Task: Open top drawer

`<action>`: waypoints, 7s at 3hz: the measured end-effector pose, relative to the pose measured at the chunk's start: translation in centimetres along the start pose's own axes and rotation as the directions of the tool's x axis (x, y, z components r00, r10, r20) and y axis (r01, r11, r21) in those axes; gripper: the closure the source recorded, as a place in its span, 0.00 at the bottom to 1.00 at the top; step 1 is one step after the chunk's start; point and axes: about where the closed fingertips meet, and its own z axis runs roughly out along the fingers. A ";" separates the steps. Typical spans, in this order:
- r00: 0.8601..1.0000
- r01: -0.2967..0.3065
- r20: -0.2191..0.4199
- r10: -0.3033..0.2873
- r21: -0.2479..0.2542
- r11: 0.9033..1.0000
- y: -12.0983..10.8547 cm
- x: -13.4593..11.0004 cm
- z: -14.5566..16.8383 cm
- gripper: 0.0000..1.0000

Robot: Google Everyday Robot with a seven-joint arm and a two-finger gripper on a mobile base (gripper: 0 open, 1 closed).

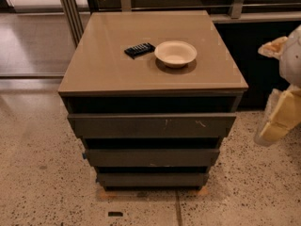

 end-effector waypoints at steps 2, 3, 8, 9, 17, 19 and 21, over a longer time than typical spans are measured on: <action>0.947 -0.265 0.151 0.283 -0.129 0.956 6.6 4.8 13.8 0.00; 0.941 -0.283 0.171 0.293 -0.080 0.956 5.5 4.9 14.9 0.00; 0.916 -0.342 0.219 0.335 -0.007 0.940 5.3 5.8 15.6 0.65; 0.916 -0.342 0.219 0.335 -0.007 0.940 5.3 5.8 15.6 0.88; 0.682 -0.451 0.637 0.359 -0.021 0.893 -6.1 5.7 28.7 1.00; 0.639 -0.379 0.694 0.333 -0.093 0.921 -8.4 1.1 29.8 1.00; 0.645 -0.396 0.704 0.298 -0.026 0.918 -10.1 0.1 30.2 1.00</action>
Offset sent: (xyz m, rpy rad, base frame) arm 0.0896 -0.0111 -0.2406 0.4631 -0.2263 -0.3863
